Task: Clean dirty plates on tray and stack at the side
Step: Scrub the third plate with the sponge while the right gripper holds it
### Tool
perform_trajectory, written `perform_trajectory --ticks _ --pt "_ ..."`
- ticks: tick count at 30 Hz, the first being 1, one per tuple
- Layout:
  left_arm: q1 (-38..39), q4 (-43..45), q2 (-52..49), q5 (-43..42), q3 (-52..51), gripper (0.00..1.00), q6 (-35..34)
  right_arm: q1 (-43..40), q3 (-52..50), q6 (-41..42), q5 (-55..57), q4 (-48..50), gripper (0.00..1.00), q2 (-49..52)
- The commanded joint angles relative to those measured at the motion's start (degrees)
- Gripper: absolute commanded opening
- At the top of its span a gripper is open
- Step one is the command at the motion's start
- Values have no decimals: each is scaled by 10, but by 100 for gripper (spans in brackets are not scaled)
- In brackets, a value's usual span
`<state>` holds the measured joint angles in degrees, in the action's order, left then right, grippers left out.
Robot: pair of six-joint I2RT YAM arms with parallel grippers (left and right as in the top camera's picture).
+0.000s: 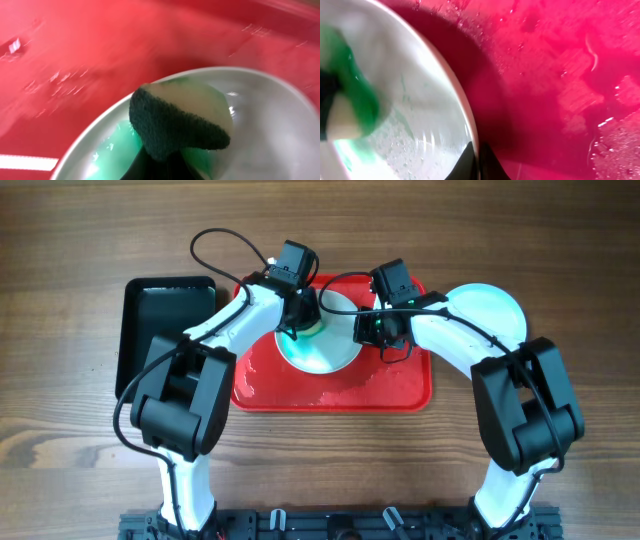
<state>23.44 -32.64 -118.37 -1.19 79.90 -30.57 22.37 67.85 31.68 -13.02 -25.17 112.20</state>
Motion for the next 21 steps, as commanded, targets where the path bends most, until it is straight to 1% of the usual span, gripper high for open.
perform_trajectory --ticks 1,3,7,10,13,15,16,18,21 --pt "-8 -70 -13 33 -15 4 61 -1 -8 -7 14 -5 4 10" --pt "-8 -104 -12 -47 -14 4 149 -1 -8 -7 14 -5 4 10" --pt "-8 -172 -11 -188 -4 4 284 -1 -8 -7 14 -5 4 10" --pt "-9 -205 -11 -247 8 4 344 -1 -8 -7 10 -5 4 10" --pt "-9 -192 -11 -251 12 4 348 -1 -8 -7 10 -6 4 10" --pt "-9 -157 -11 -249 12 4 341 -1 -8 -7 10 -6 4 10" --pt "-9 -132 -11 -238 12 4 324 -1 -8 -7 10 -6 4 10" --pt "-9 -87 -11 -198 12 4 281 -1 -8 -7 10 -8 4 10" --pt "-9 -29 -11 -100 12 4 212 -1 -8 -7 10 -9 4 10"
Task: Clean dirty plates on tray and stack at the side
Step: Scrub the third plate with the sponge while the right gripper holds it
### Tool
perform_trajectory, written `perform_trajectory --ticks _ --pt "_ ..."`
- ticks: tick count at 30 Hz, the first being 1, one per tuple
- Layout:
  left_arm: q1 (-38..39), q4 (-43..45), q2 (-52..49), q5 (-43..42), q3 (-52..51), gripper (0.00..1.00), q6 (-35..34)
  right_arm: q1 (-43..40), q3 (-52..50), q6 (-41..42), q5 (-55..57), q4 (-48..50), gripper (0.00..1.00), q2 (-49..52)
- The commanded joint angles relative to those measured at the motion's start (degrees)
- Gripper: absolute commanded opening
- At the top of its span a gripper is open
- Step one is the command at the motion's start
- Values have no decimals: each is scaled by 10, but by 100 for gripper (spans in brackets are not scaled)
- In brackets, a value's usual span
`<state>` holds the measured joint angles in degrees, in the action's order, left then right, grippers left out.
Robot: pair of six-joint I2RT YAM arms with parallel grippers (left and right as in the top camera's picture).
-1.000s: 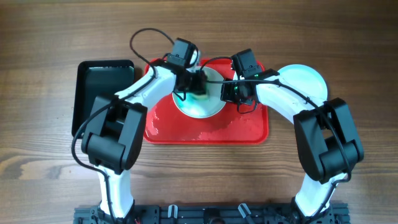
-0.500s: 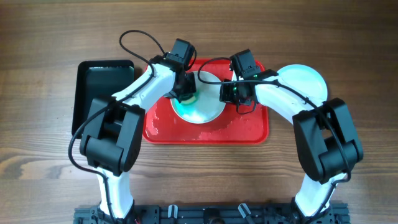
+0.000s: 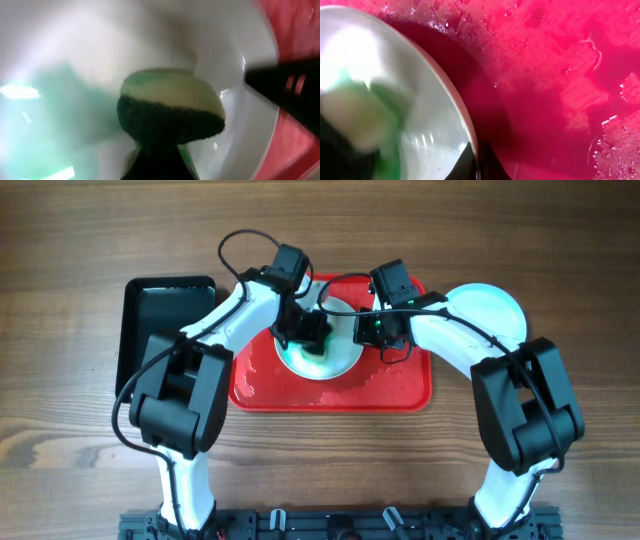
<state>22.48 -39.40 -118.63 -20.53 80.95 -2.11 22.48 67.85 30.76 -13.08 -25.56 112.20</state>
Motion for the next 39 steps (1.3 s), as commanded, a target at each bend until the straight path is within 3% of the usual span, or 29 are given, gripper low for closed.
perform_trajectory --ticks 1,4,7,11,14,22,27,29,32,39 --pt "1 54 -9 141 1 4 -101 -2 -8 2 10 -5 4 10" --pt "1 60 -9 258 1 4 -149 -2 -8 -6 10 -5 4 10" --pt "1 3 -9 405 1 4 -209 -2 -8 -6 10 -6 4 10" --pt "1 -67 -9 428 1 4 -224 -2 -8 -6 10 -5 4 10" --pt "2 -102 -9 337 1 4 -188 -2 -8 -6 10 -5 4 10" --pt "2 -134 -9 -106 1 4 -9 -2 -8 -8 -5 -4 4 10" --pt "1 -81 -9 -144 1 4 2 -2 -8 -8 -9 -5 4 10" --pt "-2 -46 -9 -131 1 4 -7 -2 -8 -8 -9 -6 4 10" --pt "-6 11 -9 -53 1 4 -76 -2 -8 -8 -9 -6 4 10" --pt "-17 53 -9 250 1 4 -198 -2 -8 -8 -9 -7 5 10"
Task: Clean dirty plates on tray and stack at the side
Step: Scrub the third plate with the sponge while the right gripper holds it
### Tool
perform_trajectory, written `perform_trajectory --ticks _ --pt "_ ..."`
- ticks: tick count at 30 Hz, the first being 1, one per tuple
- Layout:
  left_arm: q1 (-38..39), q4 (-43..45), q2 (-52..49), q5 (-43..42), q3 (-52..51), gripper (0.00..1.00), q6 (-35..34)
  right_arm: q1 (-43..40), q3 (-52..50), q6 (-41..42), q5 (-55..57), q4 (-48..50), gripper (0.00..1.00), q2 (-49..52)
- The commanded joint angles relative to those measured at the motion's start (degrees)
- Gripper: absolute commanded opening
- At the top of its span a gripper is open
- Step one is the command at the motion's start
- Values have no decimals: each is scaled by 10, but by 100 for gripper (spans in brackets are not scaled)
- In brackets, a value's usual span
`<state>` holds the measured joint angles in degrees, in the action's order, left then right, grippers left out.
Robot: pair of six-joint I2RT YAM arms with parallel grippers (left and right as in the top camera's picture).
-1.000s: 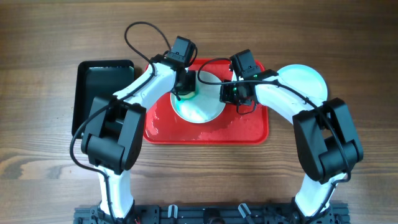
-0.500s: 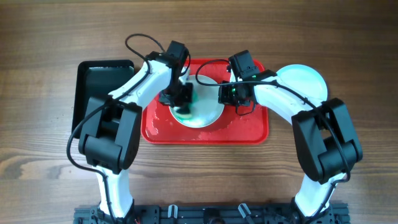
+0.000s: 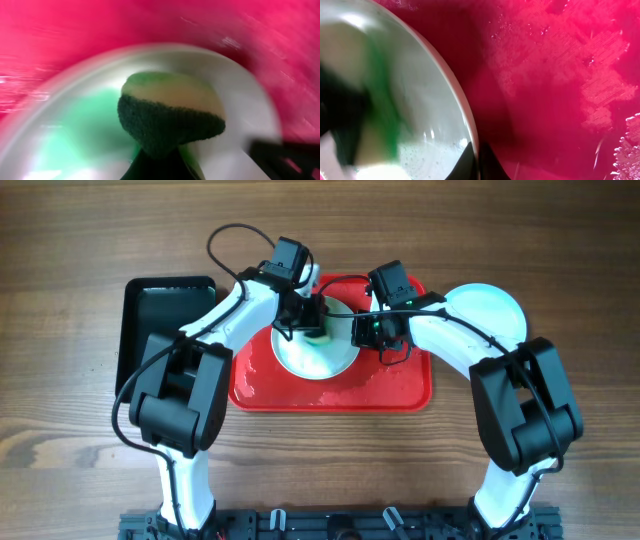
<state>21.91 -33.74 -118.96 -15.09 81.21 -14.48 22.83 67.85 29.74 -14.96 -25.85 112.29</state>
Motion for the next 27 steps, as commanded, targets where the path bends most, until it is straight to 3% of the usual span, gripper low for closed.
perform_trajectory --ticks 1,4,6,10,12,15,17,27 --pt "-11 -9 -5 224 -1 4 -80 -6 -8 2 10 -4 4 9" --pt "-12 -64 -3 311 -1 4 -107 -6 -8 2 10 -4 4 9" --pt "-11 -100 0 308 -1 4 -118 -6 -8 2 10 -3 4 9" --pt "-2 -191 5 149 -1 4 -103 -6 -8 2 10 -3 4 9" --pt "-1 -206 5 55 -1 4 -62 -6 -8 2 10 -4 4 9" --pt "-6 -210 5 -157 -1 4 39 -6 -8 2 10 -4 4 9" --pt "-12 -203 5 -230 0 4 68 -6 -8 2 9 -4 4 9" --pt "-111 -225 16 -224 119 4 61 -6 -8 2 -8 -12 4 9"
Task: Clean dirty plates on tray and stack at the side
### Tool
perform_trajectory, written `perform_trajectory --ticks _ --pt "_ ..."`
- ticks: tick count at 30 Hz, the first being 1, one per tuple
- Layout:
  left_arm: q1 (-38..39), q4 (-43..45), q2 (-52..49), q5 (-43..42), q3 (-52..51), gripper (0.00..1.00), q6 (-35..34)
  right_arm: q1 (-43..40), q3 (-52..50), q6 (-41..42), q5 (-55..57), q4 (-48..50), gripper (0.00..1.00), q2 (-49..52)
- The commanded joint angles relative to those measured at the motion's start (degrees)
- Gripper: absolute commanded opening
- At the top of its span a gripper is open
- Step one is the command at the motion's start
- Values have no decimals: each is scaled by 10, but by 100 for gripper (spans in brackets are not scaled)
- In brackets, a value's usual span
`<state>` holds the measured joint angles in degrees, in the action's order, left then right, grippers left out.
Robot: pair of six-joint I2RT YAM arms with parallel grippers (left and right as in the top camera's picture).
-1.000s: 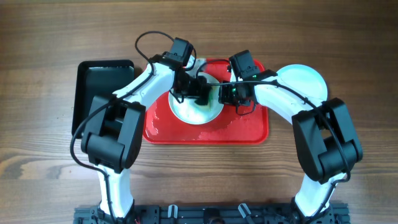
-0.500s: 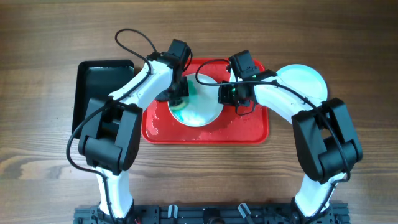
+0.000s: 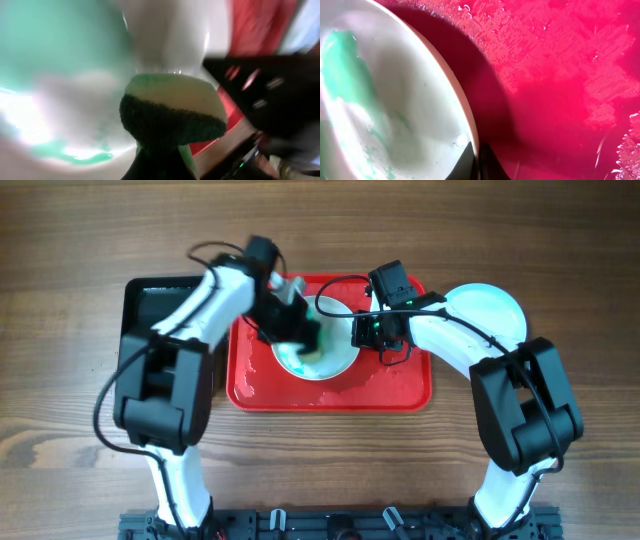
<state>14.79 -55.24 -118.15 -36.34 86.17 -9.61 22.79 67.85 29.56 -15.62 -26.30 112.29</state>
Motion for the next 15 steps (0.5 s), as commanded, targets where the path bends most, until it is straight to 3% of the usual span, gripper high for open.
perform_trajectory --ticks 1,3,8,15 --pt "-48 -12 12 7 84 4 2 -5 -8 2 -4 -8 4 8" --pt "-61 -12 21 52 105 4 -28 -6 -8 0 -12 -8 4 5" --pt "-66 -25 26 95 109 4 -31 -8 -8 -9 -3 -22 4 -43" --pt "-51 -52 25 228 105 4 -50 -2 -8 -10 165 -101 4 -154"
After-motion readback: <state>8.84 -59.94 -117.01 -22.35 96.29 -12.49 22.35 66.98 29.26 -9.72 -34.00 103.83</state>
